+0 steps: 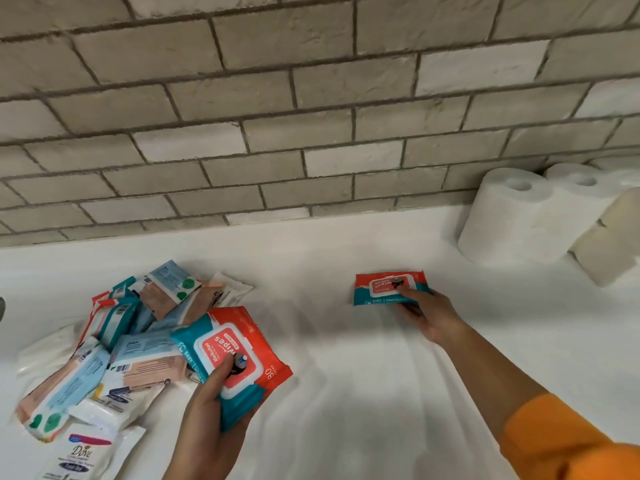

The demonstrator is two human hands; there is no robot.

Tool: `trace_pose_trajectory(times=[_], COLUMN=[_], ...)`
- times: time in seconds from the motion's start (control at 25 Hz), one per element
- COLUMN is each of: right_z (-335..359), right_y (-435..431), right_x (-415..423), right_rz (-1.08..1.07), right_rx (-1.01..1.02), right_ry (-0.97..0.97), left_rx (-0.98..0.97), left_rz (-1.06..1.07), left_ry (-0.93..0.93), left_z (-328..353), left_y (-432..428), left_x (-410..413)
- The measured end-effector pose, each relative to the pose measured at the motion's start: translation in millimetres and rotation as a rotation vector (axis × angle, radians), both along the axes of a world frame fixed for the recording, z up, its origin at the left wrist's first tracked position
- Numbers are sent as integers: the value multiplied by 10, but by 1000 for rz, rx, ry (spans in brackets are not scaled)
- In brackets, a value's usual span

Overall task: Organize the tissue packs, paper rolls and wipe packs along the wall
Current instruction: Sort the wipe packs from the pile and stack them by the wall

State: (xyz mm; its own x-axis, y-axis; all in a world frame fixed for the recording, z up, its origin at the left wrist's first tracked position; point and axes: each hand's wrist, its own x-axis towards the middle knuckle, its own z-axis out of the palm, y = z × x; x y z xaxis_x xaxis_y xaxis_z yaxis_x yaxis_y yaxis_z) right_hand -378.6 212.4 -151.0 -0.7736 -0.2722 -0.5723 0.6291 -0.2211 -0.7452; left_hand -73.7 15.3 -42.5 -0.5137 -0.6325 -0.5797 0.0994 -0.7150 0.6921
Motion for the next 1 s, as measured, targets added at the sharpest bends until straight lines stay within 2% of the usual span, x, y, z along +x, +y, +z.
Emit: trace_pose_trajectory(times=[0.16,0.28,0.36,0.44,0.48,0.6,0.84,1.0], right_z=[-121,-145,-132,-157,-174,-230,-265,-297], right_y=[-3,60,26,-60,-95,-126,-6,118], right_x=[-187,-128,-63,-38,-45,-95,-129,-372], right_rz=[-12,54,184,390,496,643,519,649], right_rx=[345,786,1009,1120,1160,1223,1149,1033], right_ry=[199,371,699,1073,1174,1157,969,1090], left_rx=[8,2,18,23,23,5,27,26], left_rz=[13,-9,1,2,1,4,24,23], left_ry=[-36,-31,-37,-42,-47,-47,-71,-69], left_z=[-38,-56,-75,-97,-105,-109,-138,-120], left_y=[75,111,142,172,183,212,226,248], left_x=[-120,-195,-239,-274,-288,-325,-342,-362])
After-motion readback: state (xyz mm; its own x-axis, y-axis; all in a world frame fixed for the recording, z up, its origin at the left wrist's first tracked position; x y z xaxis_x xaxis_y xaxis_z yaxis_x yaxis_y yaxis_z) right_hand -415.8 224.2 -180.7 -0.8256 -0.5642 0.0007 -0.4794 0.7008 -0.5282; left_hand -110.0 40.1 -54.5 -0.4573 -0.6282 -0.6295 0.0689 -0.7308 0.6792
